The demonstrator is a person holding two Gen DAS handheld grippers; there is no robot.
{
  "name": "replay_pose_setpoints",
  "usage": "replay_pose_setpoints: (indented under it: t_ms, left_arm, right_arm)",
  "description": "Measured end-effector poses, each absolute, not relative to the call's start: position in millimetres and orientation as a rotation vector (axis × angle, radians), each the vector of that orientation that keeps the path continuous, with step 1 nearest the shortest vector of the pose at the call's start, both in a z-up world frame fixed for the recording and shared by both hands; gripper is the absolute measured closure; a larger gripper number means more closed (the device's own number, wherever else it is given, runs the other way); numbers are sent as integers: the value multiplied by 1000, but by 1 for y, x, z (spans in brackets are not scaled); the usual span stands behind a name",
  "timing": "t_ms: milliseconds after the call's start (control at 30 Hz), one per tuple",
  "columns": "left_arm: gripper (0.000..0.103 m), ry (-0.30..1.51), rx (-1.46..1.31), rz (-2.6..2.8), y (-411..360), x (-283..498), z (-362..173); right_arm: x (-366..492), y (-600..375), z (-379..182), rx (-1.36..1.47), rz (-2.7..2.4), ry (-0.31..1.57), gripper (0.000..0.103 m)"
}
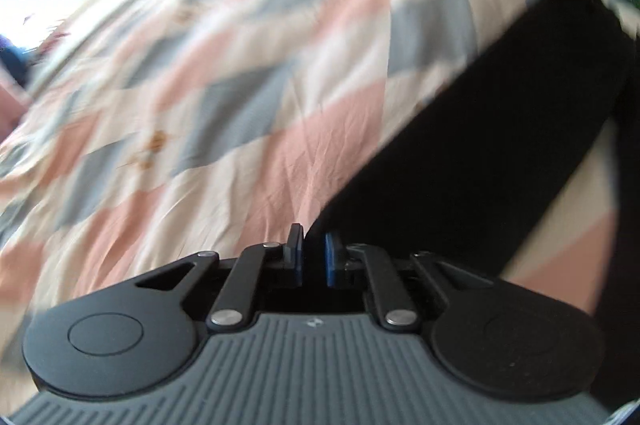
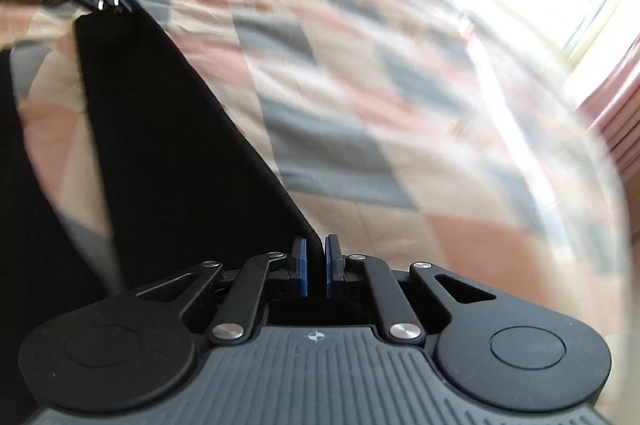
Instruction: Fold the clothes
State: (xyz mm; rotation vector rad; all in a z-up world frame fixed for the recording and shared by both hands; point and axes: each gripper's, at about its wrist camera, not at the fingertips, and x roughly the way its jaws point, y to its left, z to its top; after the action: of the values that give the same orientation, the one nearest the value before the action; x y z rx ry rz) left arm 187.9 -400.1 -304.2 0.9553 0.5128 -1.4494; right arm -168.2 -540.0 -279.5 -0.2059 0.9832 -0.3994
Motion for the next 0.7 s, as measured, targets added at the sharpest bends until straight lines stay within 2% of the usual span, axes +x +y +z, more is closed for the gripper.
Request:
replay_pose_setpoints:
  t_ms: [100, 233, 267, 333, 367, 400, 433, 467, 600, 700]
  left_arm:
    - [93, 522, 911, -1371, -320, 144, -285]
    - [92, 760, 918, -1222, -231, 79, -310]
    - [91, 819, 922, -1160, -211, 65, -321]
    - [90, 938, 861, -1070, -179, 41, -336]
    - [89, 964, 805, -1047, -167, 32, -339]
    - [89, 978, 747, -1025, -157, 24, -341]
    - [88, 985, 690, -1013, -149, 17, -344]
    - [79, 986, 637, -1009, -147, 13, -346]
    - [78, 959, 439, -1010, -150, 25, -360]
    - [79, 936, 276, -1014, -154, 50, -380]
  right_arm:
    - [-196, -454, -268, -264, -460, 971, 96]
    - [-234, -365, -294, -109, -497, 1067, 93]
    - [-245, -348, -307, -40, -507, 1112, 81]
    - [-266, -323, -326, 69, -523, 1152, 79]
    - [-279, -318, -330, 126, -535, 1129, 71]
    - [-291, -315, -333, 186, -547, 1098, 58]
    - [-305, -317, -335, 254, -575, 1055, 52]
    - [-318, -325, -338, 343, -596, 998, 50]
    - [-367, -378, -358, 778, -676, 653, 49]
    - [-391, -406, -380, 901, -691, 441, 50]
